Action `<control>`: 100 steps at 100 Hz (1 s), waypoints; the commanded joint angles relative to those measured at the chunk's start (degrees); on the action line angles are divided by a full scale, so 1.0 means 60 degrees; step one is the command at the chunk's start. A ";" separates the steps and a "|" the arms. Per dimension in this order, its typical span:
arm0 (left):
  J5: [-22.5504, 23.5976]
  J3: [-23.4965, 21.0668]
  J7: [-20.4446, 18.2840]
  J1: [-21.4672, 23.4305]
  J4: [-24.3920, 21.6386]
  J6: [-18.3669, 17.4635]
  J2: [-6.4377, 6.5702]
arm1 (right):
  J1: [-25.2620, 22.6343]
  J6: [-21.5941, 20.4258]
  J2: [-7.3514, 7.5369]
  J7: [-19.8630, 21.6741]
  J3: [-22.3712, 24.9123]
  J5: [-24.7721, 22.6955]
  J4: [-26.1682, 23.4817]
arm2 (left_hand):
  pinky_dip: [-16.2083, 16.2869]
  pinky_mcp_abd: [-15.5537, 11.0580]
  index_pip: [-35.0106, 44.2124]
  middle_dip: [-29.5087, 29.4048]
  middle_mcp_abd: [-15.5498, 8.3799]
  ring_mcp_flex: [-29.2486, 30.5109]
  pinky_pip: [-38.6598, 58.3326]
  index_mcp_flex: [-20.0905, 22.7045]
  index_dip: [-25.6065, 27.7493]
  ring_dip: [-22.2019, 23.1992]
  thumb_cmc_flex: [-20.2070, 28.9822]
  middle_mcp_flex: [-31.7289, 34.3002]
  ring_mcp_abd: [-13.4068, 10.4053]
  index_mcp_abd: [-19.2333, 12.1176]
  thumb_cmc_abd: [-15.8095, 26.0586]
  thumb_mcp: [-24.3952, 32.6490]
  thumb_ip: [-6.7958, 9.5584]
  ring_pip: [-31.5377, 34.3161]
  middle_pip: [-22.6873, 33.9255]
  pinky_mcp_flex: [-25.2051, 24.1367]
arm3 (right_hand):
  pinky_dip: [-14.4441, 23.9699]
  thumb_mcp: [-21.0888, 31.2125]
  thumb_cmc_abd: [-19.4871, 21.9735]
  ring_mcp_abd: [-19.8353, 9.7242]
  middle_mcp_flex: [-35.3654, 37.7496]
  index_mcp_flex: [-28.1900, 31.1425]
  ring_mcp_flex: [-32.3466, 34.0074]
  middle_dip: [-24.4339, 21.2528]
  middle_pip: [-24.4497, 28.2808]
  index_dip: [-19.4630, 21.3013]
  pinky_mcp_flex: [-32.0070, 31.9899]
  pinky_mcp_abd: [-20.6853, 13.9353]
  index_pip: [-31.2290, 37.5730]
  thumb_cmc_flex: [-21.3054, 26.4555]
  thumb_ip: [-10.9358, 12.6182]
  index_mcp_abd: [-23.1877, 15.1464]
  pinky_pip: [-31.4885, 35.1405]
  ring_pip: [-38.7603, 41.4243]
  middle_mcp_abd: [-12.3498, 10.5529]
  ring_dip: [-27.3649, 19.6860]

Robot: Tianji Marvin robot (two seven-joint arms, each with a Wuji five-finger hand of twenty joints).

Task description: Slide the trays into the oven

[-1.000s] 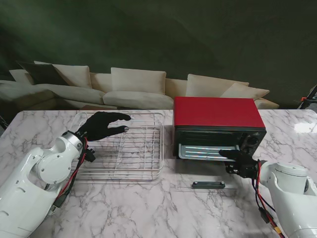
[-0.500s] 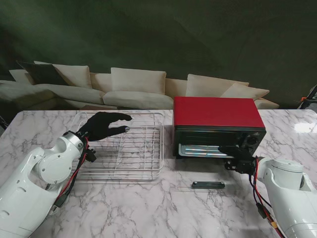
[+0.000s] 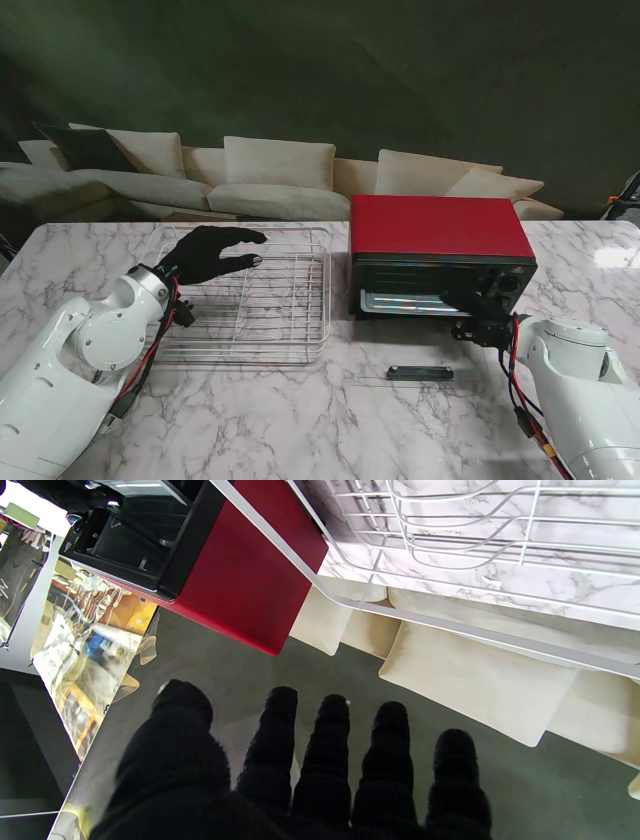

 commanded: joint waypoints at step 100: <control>-0.0017 0.0021 -0.0112 -0.0036 0.0083 -0.0020 -0.0014 | -0.0189 0.0593 -0.0002 0.0756 0.0151 -0.0111 -0.0295 | 0.0200 0.0247 0.0029 0.0050 0.0015 0.0171 -0.0252 0.0230 0.0079 0.0125 0.0254 0.0194 0.0029 0.0109 0.0448 -0.0267 -0.0164 0.0044 0.0033 -0.0162 | 0.1289 -0.3491 0.0777 0.1274 -0.3535 -0.2371 -0.3344 -0.1506 -0.1747 0.0004 -0.3917 0.1248 -0.3942 -0.2432 0.1203 0.0095 -0.2226 -0.2377 0.0428 0.0145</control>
